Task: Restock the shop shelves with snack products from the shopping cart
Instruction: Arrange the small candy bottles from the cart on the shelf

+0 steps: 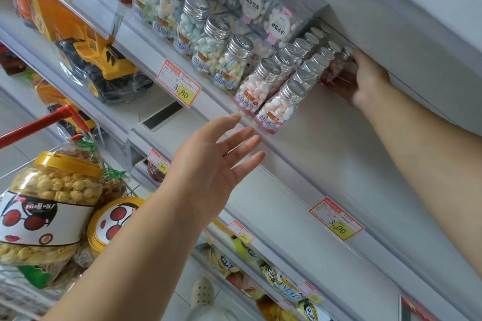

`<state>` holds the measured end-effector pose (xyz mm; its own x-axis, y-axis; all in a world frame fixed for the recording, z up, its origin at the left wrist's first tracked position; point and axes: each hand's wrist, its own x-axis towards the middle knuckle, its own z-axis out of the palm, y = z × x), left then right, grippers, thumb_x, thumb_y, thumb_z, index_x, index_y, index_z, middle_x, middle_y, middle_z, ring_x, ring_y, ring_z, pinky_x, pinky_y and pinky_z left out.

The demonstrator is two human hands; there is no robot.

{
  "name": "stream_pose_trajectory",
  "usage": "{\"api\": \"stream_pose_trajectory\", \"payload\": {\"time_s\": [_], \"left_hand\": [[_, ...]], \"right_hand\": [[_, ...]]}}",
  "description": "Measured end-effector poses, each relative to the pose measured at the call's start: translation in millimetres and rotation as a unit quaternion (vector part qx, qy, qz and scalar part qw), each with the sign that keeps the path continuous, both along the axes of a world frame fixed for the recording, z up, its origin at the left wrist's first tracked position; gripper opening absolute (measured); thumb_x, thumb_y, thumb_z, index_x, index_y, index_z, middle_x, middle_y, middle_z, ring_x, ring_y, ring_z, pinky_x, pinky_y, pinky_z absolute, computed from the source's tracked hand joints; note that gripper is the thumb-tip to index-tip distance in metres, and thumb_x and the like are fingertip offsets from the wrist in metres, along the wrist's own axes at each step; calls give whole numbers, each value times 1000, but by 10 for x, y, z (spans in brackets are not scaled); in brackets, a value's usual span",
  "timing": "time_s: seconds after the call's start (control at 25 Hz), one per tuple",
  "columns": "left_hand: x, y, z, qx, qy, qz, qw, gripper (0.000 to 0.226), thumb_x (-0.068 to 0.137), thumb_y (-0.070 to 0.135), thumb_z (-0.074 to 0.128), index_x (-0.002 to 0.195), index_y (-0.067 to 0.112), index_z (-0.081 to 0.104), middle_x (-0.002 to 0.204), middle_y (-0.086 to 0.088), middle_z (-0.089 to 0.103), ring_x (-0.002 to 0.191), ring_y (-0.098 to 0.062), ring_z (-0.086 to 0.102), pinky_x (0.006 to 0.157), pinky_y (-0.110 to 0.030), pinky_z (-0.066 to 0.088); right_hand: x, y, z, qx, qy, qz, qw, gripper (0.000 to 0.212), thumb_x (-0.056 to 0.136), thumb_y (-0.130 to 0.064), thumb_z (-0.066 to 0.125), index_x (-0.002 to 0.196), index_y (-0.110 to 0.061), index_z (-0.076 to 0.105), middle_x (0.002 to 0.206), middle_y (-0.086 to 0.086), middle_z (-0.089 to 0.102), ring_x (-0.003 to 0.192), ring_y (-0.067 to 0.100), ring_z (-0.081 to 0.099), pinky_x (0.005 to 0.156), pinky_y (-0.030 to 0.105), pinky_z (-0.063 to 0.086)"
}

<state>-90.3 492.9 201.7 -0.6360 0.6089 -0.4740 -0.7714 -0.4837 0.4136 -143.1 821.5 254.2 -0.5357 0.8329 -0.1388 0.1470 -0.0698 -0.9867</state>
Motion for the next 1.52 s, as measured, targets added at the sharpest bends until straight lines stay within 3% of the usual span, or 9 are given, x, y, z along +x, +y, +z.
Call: {"api": "stream_pose_trajectory", "payload": {"time_s": [0.24, 0.4, 0.64, 0.8, 1.0, 1.12, 1.24, 1.36, 1.52], "left_hand": [[2, 23, -4, -3, 0, 3, 1000, 25, 96, 16, 59, 119, 8, 64, 107, -17, 69, 92, -28, 70, 83, -44, 61], [11, 23, -12, 0, -4, 5, 1000, 26, 96, 17, 58, 120, 8, 64, 108, -18, 69, 93, -28, 71, 85, -44, 60], [25, 23, -2, 5, -10, 9, 1000, 27, 95, 17, 59, 120, 8, 64, 112, -19, 68, 94, -28, 70, 85, -45, 60], [21, 30, -8, 4, -13, 10, 1000, 28, 95, 17, 59, 121, 8, 65, 117, -20, 68, 96, -29, 71, 85, -45, 60], [53, -96, 22, -2, -8, 4, 1000, 29, 95, 16, 60, 122, 7, 63, 115, -19, 68, 105, -31, 71, 84, -45, 61], [115, -482, -28, -34, 2, 15, 999, 27, 95, 16, 60, 120, 7, 65, 118, -19, 68, 109, -32, 69, 84, -44, 61], [218, -1126, -220, -84, 6, 32, 996, 28, 97, 18, 57, 122, 8, 65, 124, -20, 67, 115, -31, 66, 88, -42, 59], [376, -2016, -596, -134, -4, 63, 989, 32, 94, 23, 59, 124, 14, 64, 127, -15, 67, 118, -28, 64, 93, -43, 56], [825, -3305, -1278, -211, -64, 161, 962, 29, 91, 28, 59, 118, 18, 66, 130, -12, 65, 113, -23, 65, 84, -37, 57]], "right_hand": [[-73, 18, 16, -14, -4, 7, 1000, 16, 92, -28, 64, 89, -13, 67, 76, 10, 73, 69, 27, 71, 74, 53, 59], [-133, -24, 23, -14, -3, 32, 999, 16, 93, -27, 62, 85, -14, 67, 80, 6, 75, 79, 26, 73, 70, 46, 60], [-213, -110, 38, -10, 2, 38, 999, 16, 94, -24, 59, 84, -13, 66, 70, 4, 73, 71, 23, 72, 67, 41, 61], [-188, -109, 23, -6, -4, 19, 1000, 17, 92, -29, 60, 85, -15, 65, 77, 3, 71, 75, 24, 72, 67, 40, 61], [363, -448, 54, 183, -58, -19, 981, 11, 83, -32, 53, 76, -25, 50, 72, -3, 47, 65, 15, 46, 58, 27, 42], [936, -1139, 93, 259, 14, 5, 966, 4, 87, -26, 55, 88, -29, 57, 89, -7, 59, 76, 4, 57, 71, 23, 49], [1421, -2184, 48, 287, 63, 126, 948, 14, 93, -20, 54, 98, -32, 60, 101, -1, 62, 92, 9, 62, 81, 26, 54], [1626, -3230, -345, 221, 13, 314, 923, 11, 88, -31, 56, 97, -33, 62, 97, -4, 67, 90, 13, 67, 83, 31, 53], [1548, -4417, -1304, 151, -150, 541, 813, 23, 95, -10, 58, 100, -32, 63, 105, -7, 66, 94, -2, 61, 84, 16, 46]]}}
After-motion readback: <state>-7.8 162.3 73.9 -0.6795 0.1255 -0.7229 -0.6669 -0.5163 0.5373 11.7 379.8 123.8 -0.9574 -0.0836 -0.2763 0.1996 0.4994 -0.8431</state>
